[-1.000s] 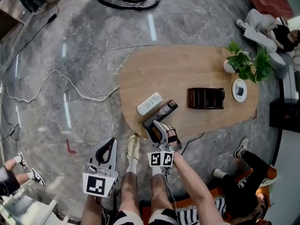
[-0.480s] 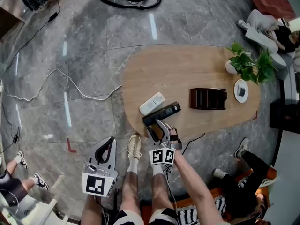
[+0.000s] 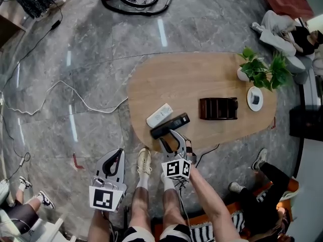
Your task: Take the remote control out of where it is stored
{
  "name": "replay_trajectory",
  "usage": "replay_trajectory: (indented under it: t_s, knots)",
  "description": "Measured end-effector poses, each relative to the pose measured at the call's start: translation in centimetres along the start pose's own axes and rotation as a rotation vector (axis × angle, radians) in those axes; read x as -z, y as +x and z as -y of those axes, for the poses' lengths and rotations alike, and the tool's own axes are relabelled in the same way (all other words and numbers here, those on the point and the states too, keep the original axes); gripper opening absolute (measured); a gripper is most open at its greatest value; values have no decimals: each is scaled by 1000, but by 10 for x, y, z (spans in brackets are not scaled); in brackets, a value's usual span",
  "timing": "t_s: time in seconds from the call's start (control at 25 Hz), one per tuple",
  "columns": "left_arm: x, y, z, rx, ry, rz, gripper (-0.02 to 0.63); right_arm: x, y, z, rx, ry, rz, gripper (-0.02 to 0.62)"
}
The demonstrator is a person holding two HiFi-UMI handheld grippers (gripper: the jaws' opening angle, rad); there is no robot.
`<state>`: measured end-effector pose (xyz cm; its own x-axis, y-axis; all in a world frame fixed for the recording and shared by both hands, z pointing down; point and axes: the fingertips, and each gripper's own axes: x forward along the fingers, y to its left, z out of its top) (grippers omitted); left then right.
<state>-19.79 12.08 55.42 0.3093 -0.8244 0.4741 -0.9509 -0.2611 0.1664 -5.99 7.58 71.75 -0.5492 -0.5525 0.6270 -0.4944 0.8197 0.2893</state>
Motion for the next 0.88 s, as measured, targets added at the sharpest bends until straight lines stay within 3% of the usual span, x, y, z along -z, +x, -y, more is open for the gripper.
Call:
replay_trajectory:
  t_s: [0.32,0.64,0.88]
  knots:
    - [-34,10,10,8,36,24,5,-32,-27,38,-1,160,64,215]
    - [-58,16,21,20,59,64,5,-70,-67,89,130,264,178,31]
    - [-81,19,33,48,81,90,5,-89,-98,118,199,329,227,8]
